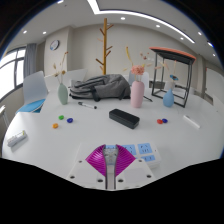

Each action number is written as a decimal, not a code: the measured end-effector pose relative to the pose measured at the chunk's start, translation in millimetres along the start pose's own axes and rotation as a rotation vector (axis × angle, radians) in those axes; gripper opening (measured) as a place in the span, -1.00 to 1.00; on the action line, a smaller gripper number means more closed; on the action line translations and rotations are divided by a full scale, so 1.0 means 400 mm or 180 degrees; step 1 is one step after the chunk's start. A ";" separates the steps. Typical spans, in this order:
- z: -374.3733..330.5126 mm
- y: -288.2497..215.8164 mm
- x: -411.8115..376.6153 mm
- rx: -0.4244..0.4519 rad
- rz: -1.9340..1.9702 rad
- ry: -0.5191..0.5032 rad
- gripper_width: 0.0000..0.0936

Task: Unplug charger

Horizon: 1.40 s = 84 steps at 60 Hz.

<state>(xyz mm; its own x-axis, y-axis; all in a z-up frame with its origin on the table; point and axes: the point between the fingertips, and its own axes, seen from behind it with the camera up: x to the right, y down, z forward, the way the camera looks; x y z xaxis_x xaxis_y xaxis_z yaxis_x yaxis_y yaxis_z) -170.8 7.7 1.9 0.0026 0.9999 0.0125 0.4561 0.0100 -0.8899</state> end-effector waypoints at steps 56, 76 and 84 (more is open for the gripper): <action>-0.088 -0.062 0.593 -0.0216 -0.0173 0.0537 -0.84; -0.135 -0.027 0.650 -0.0444 -0.0045 0.0503 0.79; -0.315 -0.103 0.593 -0.0514 -0.0080 0.0274 0.77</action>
<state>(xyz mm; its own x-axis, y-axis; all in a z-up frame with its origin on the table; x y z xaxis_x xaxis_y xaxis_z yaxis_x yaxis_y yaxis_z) -76.9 243.5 99.1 0.0623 0.9949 0.0791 0.5940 0.0267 -0.8040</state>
